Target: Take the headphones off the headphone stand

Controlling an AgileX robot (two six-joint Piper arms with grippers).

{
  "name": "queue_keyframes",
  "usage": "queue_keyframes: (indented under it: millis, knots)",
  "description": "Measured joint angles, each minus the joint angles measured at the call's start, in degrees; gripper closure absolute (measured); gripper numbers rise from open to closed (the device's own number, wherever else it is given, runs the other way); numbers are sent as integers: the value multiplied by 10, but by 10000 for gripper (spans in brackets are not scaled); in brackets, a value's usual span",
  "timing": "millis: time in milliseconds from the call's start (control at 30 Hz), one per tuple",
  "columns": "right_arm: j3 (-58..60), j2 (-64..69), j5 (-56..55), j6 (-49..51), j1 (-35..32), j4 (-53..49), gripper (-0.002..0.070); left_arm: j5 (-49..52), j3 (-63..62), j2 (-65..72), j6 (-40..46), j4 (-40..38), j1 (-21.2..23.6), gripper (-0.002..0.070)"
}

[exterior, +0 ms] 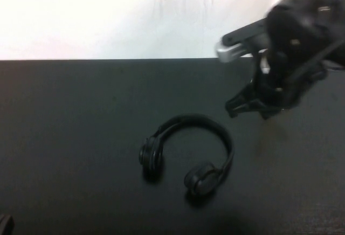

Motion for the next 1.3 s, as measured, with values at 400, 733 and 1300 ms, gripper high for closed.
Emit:
queue_keyframes:
  millis: [400, 733, 1300]
  knots:
    - [14, -98, 49, 4, 0, -51, 683, 0, 0, 0, 0, 0, 0, 679]
    - [77, -147, -72, 4, -3, -94, 683, 0, 0, 0, 0, 0, 0, 679]
    - [688, -602, -709, 11, -388, -46, 683, 0, 0, 0, 0, 0, 0, 679]
